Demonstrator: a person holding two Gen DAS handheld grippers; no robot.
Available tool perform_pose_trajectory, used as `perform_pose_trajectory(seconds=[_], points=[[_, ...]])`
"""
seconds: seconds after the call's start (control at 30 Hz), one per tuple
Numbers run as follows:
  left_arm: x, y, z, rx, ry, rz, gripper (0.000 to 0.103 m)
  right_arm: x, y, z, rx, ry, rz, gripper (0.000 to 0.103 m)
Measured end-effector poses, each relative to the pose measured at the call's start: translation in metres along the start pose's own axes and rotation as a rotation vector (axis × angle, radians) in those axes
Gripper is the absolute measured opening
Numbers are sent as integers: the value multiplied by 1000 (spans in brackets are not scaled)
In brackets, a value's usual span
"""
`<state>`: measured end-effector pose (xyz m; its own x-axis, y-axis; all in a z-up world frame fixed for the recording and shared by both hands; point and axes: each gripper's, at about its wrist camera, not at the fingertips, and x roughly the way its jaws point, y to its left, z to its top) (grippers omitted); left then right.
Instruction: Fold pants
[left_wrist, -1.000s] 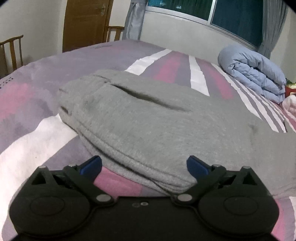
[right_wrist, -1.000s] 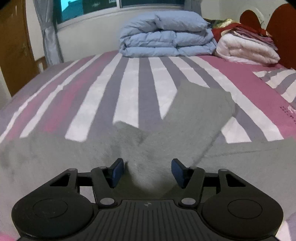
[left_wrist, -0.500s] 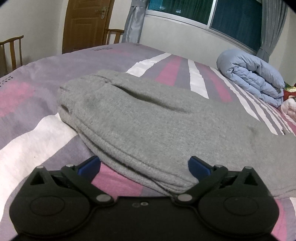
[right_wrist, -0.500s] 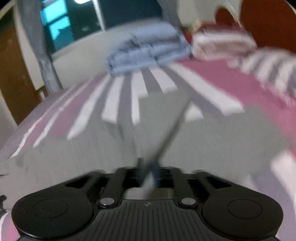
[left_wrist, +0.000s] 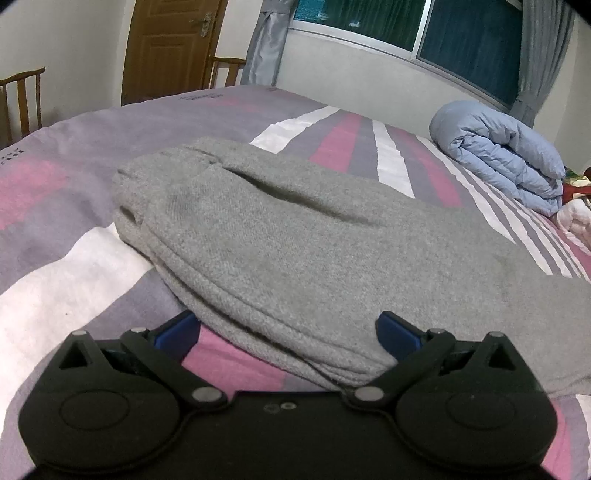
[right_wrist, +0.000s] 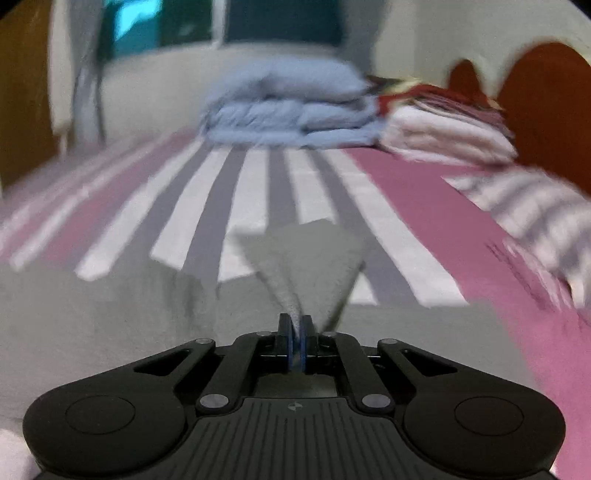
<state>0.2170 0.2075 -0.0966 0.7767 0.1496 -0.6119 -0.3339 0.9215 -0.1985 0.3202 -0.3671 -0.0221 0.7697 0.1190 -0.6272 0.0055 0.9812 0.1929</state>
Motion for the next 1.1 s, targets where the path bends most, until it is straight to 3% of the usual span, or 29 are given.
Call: perform_pose_trajectory(seconds=[0.1, 0.17, 0.23, 0.27, 0.37, 0.5, 0.6, 0.63, 0.67, 0.73, 0.8, 0.87, 0.93, 1.03, 1.1], points=[[0, -1, 0, -6, 1, 2, 97, 22, -44, -33, 162, 140, 24, 10], [0, -1, 0, -7, 0, 5, 97, 19, -47, -35, 146, 122, 46, 19], [0, -1, 0, -8, -2, 3, 97, 5, -34, -24, 46, 57, -3, 45], [0, -1, 0, -10, -3, 2, 97, -1, -24, -18, -34, 19, 2, 49], [0, 0, 0, -14, -5, 0, 97, 5, 11, -5, -239, 4, -7, 49], [0, -1, 0, -16, -1, 1, 97, 45, 58, -4, -540, 28, -61, 49], [1, -2, 2, -19, 1, 6, 97, 73, 73, -9, -695, 21, -98, 49], [1, -2, 2, -21, 1, 7, 97, 78, 70, -8, -700, 23, -98, 37], [2, -3, 2, -20, 2, 9, 97, 83, 61, 4, -646, 41, -74, 4], [2, -3, 2, -20, 1, 7, 97, 77, 29, 22, -442, 11, -32, 4], [2, -3, 2, -18, 1, 4, 97, 48, -14, 34, -205, -73, -16, 3], [2, -2, 1, -18, -1, 1, 97, 21, -65, 33, 52, -126, -1, 3], [2, -2, 1, -19, -1, -2, 97, 11, -121, 15, 302, -126, 4, 4], [3, -2, 1, -19, 1, -2, 97, 30, -173, -21, 488, -36, 24, 4], [2, -2, 1, -17, -1, 0, 97, 36, -184, -37, 504, -24, 54, 4]])
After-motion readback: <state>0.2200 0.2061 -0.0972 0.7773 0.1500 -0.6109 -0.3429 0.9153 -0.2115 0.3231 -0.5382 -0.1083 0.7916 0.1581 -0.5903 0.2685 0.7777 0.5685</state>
